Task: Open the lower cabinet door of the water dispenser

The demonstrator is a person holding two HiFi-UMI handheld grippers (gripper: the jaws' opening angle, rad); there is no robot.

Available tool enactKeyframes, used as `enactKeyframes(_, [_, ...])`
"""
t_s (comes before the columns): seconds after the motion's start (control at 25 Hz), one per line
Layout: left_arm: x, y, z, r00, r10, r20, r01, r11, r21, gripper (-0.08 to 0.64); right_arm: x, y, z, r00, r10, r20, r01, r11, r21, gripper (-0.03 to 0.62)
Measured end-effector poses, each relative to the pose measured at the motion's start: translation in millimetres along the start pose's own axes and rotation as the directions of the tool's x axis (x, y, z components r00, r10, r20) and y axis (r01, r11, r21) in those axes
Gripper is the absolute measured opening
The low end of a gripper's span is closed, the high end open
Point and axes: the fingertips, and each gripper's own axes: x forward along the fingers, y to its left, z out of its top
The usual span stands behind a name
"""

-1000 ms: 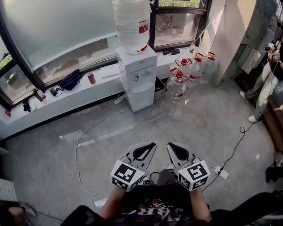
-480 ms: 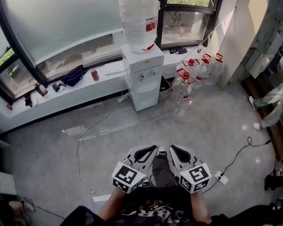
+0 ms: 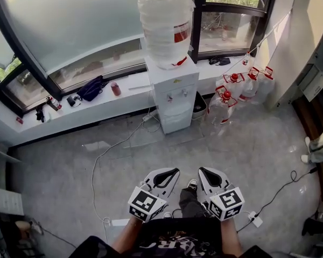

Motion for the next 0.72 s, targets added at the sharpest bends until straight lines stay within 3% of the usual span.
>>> enactKeyframes(0.32, [107,29,42,1.000,0.003,-0.017,-0.003,1.000,-0.015,0.020,38,-114,32,1.000,0.001,0.002,-0.001,1.000,0.023,0.014])
enactKeyframes(0.56, [158,42,56,0.998,0.021,-0.060,-0.016,0.996,0.087,0.020,56,-168,44,1.000,0.008,0.014,-0.008,0.999,0.044,0.014])
enactKeyframes(0.72, [175,48,57,0.995,0.035,-0.092,-0.025,0.994,0.106,0.020,67,-187,42,1.000,0.014,0.007,-0.014,0.999,0.050,0.014])
